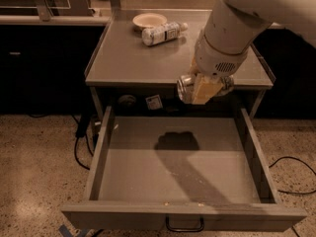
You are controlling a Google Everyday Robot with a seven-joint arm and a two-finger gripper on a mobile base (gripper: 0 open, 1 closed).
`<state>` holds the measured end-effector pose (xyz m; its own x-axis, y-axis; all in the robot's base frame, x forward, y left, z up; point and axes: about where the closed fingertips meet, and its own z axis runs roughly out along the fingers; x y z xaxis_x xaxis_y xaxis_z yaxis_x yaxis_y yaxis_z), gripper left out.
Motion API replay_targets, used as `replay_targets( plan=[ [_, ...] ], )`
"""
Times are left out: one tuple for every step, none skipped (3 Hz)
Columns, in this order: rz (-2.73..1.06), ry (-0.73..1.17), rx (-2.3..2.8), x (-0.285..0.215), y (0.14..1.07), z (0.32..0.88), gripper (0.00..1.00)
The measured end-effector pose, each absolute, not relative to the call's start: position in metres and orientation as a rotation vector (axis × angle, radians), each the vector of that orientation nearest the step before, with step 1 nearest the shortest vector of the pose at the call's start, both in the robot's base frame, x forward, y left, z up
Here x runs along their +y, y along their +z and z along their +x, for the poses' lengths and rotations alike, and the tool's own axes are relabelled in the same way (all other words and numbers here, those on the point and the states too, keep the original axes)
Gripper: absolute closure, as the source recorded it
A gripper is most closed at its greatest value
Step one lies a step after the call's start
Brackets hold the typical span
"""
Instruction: Pick 7up can from top drawer and place on counter
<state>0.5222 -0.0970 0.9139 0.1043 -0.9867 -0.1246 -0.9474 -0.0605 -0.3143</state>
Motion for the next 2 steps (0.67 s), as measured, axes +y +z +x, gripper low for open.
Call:
replay_targets(
  plan=[
    [-2.073,-0.175,1.904,-0.097,0.914,0.522,1.0],
    [-2.114,-0.232,1.865,-0.094,0.915,0.551,1.0]
  ],
)
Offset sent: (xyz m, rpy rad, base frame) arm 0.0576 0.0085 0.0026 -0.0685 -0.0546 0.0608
